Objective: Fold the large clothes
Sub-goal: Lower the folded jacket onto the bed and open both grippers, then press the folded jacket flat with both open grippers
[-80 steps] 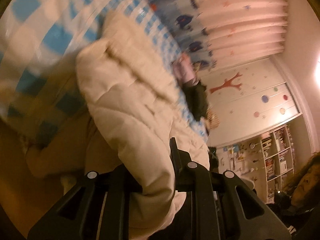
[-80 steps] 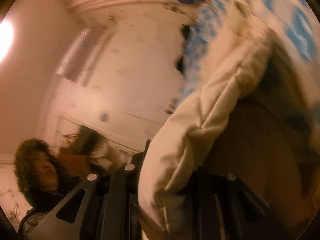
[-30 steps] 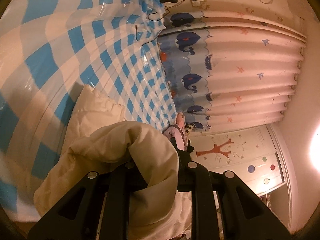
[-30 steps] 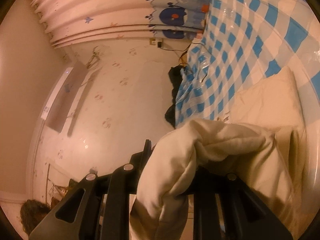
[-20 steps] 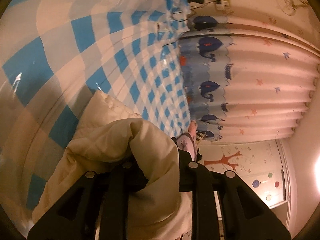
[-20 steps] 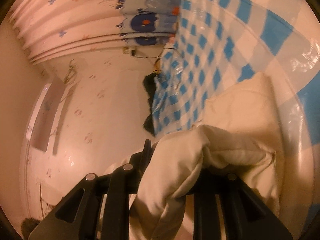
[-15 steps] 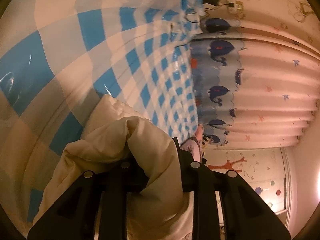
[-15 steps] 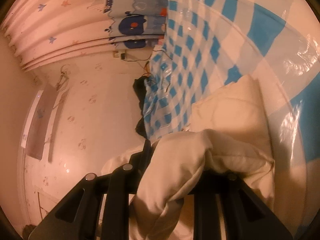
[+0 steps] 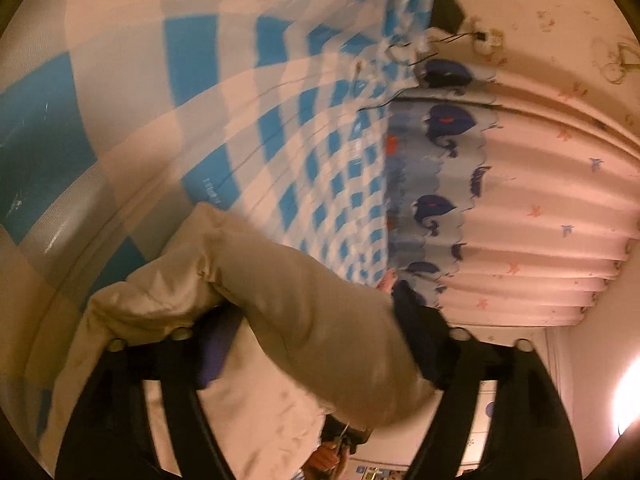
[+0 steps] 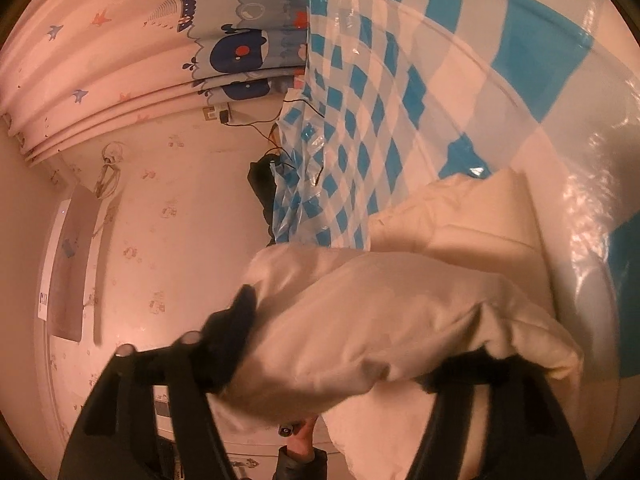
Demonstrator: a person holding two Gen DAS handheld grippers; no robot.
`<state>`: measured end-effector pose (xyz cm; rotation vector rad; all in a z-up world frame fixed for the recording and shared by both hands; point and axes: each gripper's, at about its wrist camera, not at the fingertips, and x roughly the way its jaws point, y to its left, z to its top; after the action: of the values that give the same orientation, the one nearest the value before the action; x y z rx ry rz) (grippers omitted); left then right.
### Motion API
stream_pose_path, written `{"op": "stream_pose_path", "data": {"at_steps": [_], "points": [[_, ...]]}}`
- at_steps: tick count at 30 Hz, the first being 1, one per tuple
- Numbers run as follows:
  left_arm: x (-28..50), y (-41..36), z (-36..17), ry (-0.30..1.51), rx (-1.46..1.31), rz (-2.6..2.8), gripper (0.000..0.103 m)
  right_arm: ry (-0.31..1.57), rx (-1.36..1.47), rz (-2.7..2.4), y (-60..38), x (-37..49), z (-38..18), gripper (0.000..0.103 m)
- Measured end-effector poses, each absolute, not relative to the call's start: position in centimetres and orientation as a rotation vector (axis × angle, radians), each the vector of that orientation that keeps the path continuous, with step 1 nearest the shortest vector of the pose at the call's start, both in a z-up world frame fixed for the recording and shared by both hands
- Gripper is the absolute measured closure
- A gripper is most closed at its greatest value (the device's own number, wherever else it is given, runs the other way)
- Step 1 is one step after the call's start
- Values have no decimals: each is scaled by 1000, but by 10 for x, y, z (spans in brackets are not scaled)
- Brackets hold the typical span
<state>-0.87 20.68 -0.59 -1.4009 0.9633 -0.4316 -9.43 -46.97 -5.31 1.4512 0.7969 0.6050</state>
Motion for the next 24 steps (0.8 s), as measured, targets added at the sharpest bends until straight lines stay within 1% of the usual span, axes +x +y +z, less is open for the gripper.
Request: {"op": "stream_pose_path", "data": {"at_steps": [1,3,5,7,8,10,12,14,16,17,18,19,20,21,23,24], "points": [[-13,209,1,930,-1403,-434,22,796,1452,603,-469,-94,-52,33],[-21,214,11,890,-1396,-428,20,785,1465,597,-470,-96,-50,30],[-31,219,25,831,-1368,-435,20,724,1466,587,-472,-103,-43,24],[-40,215,44,780,-1281,-465,18,676,1416,576,-471,-109,-30,17],[-43,210,49,776,-1233,-484,18,658,1354,572,-468,-112,-19,16],[-44,192,55,807,-1119,-526,18,628,1243,561,-459,-115,0,11],[-42,177,51,852,-1017,-523,18,603,1167,557,-449,-115,15,10],[-40,164,37,905,-939,-504,18,611,1100,531,-441,-111,22,9],[-40,161,13,946,-899,-457,18,679,997,451,-432,-102,18,9],[-45,164,0,948,-904,-459,20,722,941,396,-430,-99,11,9],[-47,167,-11,950,-915,-459,30,766,909,354,-430,-95,-2,9],[-52,174,-24,949,-944,-456,43,795,948,349,-432,-94,-22,15],[-55,179,-31,944,-970,-461,49,792,990,342,-437,-97,-35,19],[-57,186,-36,944,-999,-463,57,769,1020,335,-443,-103,-40,24],[-62,196,-35,957,-1022,-444,59,751,1045,300,-449,-111,-40,25],[-65,197,-25,951,-988,-410,56,749,1017,266,-448,-114,-32,23]]}}
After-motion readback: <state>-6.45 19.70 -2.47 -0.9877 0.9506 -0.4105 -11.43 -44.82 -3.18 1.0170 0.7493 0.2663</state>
